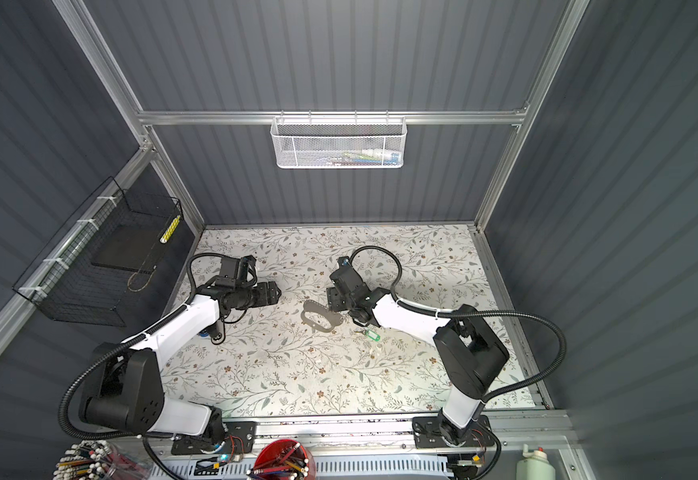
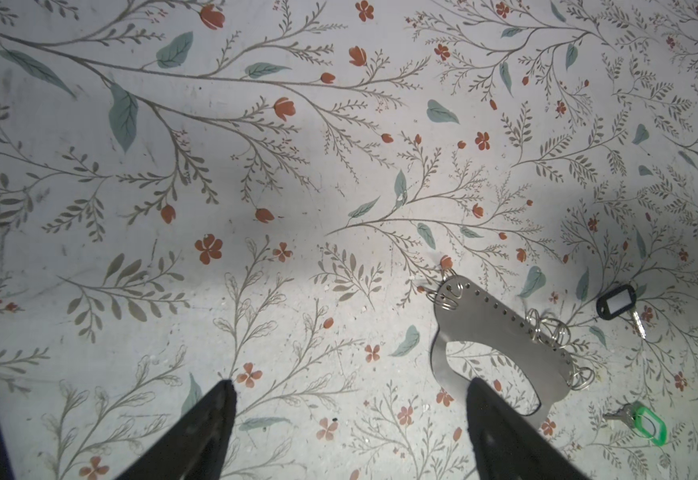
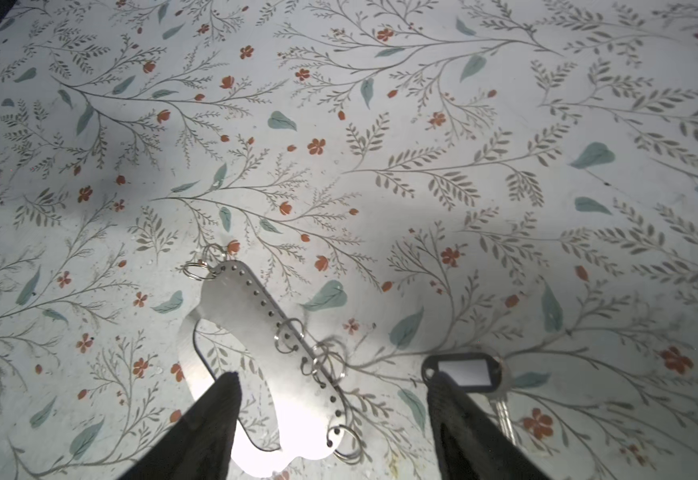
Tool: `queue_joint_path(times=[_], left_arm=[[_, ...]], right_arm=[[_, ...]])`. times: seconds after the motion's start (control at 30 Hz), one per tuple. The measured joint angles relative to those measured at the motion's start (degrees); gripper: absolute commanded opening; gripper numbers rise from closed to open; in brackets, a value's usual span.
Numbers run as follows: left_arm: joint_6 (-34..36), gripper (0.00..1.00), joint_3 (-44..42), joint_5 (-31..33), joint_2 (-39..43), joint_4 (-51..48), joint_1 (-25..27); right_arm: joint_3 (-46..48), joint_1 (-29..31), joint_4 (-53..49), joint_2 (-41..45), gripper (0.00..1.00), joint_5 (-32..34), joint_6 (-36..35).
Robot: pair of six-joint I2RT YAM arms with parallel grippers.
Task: Put the keys on the keyring
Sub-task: 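Move the right gripper over the grey metal ring plate while the left arm rises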
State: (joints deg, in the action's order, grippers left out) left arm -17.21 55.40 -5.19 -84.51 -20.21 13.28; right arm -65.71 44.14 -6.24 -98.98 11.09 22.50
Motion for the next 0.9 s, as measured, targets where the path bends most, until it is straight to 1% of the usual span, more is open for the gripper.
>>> queue_joint_path(times=[0.07,0.17,0.27,0.33,0.4,0.6,0.73,0.9], left_arm=[[-0.11,0.9,1.92,-1.33,-1.97,-0.13,-0.68],[-1.44,0.9,3.98,-4.31,-4.11,0.13,-3.21],[-3.1,0.9,4.09,-6.84,-4.79,0.52,-6.64],[-4.24,0.9,3.8,-7.91,-4.76,0.94,-8.26],[-5.2,0.9,3.48,-8.46,-4.76,1.55,-9.66],[-6.69,0.89,3.39,-9.9,-4.76,1.99,-10.01],[-7.19,0.89,3.39,-10.08,-4.68,1.97,-10.01],[-7.5,0.89,3.39,-10.08,-4.44,1.97,-10.01]], right_arm=[[-3.08,-0.02,-1.09,-2.21,0.69,-2.71,-1.75],[-7.87,0.0,-3.3,-5.64,0.63,-6.47,-3.96],[-11.52,0.04,-5.86,-8.2,0.58,-9.25,-5.7],[-14.32,0.04,-8.13,-10.03,0.54,-10.51,-6.58],[-17.73,0.04,-10.45,-12.09,0.51,-11.32,-6.97],[-30.47,0.07,-17.94,-19.52,0.43,-12.22,-6.43],[-38.42,0.24,-22.32,-24.68,0.4,-12.17,-5.77],[-44.15,1.11,-25.53,-29.35,0.37,-11.96,-4.94]])
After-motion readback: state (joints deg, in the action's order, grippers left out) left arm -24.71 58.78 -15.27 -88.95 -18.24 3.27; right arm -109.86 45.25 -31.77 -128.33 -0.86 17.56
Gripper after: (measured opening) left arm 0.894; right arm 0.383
